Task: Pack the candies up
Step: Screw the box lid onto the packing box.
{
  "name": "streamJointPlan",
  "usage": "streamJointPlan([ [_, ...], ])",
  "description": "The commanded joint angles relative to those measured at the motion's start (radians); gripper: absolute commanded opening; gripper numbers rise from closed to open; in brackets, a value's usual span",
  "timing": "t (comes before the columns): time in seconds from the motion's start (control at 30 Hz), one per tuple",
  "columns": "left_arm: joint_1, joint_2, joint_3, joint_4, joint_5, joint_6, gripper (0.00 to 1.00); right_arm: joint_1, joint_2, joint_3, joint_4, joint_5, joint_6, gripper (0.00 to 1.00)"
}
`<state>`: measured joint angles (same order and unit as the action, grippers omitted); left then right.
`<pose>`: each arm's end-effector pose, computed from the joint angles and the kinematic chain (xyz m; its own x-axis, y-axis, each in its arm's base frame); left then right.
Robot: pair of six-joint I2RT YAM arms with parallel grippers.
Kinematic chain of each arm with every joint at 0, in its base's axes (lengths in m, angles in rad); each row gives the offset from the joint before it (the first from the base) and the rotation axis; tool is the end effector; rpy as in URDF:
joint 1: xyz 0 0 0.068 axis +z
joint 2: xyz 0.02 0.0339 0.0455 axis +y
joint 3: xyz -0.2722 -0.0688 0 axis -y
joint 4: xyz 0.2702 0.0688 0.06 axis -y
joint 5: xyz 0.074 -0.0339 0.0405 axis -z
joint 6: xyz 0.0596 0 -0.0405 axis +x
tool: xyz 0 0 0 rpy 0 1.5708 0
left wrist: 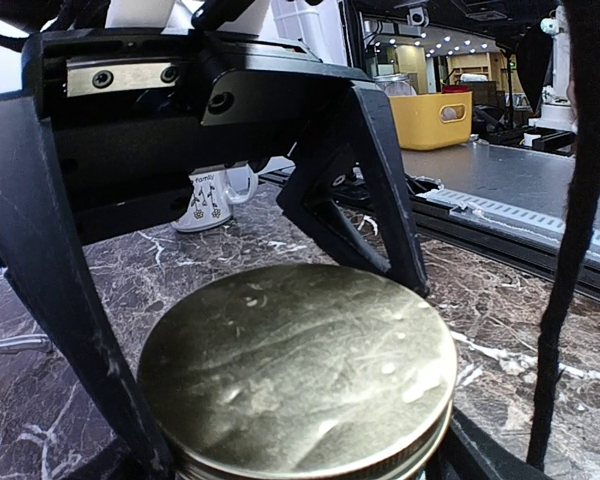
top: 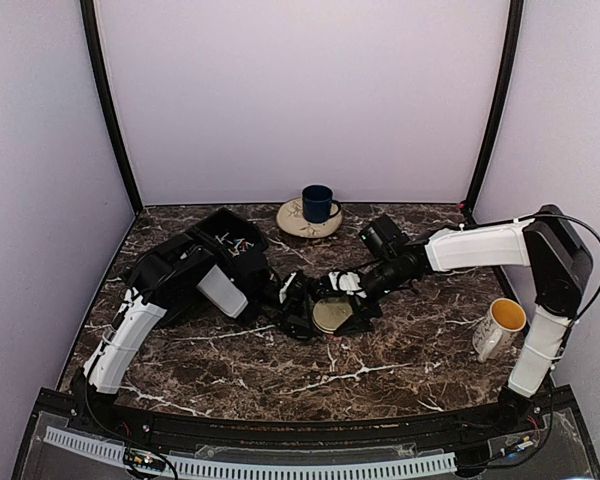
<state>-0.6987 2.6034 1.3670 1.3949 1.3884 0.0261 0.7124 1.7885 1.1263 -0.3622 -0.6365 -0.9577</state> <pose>0.3320 -0.3554 0.0309 0.1433 -0.1142 -0.9831 0.8568 -0.4829 0.1809 0.2736 0.2831 0.1563 0.2490 -0.6540 -0.7143 -0.9658 -0.2227 -0.1328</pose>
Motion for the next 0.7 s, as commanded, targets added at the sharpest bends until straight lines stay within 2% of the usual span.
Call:
streamJointPlan([
  [0.0, -0.029, 0.171, -0.059, -0.214, -0.011, 0.013, 0.67, -0.005, 0.021, 0.020, -0.001, -0.029, 0.025, 0.92],
  [0.37, -0.026, 0.172, -0.057, -0.218, -0.035, 0.014, 0.67, -0.005, 0.021, 0.020, 0.031, -0.012, 0.076, 0.84],
  [0.67, -0.003, 0.187, -0.068, -0.109, -0.088, -0.082, 0.67, -0.005, -0.079, -0.179, 0.320, 0.087, 0.295, 0.85],
])
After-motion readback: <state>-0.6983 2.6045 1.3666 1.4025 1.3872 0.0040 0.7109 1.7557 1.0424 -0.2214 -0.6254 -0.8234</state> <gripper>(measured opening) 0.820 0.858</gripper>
